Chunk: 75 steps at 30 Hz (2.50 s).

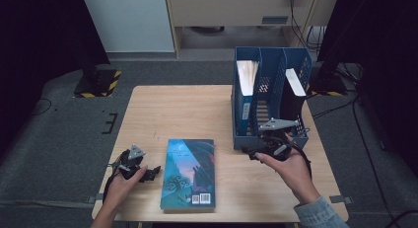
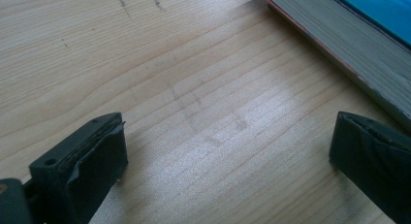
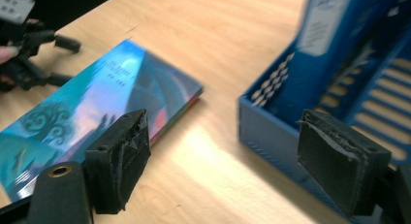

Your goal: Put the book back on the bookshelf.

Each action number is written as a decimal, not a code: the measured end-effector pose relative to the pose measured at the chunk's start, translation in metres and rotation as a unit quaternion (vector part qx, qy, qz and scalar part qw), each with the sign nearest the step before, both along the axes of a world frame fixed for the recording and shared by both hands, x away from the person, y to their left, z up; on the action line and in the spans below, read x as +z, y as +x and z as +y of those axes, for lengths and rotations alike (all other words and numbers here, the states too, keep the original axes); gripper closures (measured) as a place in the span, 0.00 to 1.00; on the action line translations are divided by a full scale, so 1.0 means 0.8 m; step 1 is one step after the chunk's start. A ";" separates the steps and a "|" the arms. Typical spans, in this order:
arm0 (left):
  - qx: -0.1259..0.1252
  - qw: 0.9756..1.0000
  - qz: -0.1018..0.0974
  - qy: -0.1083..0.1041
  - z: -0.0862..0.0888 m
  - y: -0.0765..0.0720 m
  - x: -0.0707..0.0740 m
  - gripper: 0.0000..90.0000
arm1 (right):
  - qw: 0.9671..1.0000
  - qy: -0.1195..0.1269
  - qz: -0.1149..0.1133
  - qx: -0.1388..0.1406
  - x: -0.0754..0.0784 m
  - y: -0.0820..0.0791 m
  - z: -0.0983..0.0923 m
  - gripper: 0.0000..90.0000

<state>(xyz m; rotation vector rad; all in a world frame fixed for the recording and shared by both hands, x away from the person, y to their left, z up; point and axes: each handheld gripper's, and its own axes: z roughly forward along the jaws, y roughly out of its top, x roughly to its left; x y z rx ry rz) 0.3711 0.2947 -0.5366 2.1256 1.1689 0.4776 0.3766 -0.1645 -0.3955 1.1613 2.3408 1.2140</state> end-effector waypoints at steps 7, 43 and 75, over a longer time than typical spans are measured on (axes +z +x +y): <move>-0.001 1.000 0.000 0.000 0.000 0.000 0.000 0.00 | 0.999 -0.011 0.005 0.032 -0.013 -0.014 0.028 0.22; -0.023 0.997 -0.022 -0.077 -0.034 -0.040 0.043 0.05 | 0.991 -0.046 0.052 0.112 -0.128 -0.048 0.130 0.16; -0.096 0.992 0.016 -0.083 -0.072 -0.048 0.031 0.17 | 0.984 0.000 0.110 0.137 -0.152 -0.046 0.138 0.10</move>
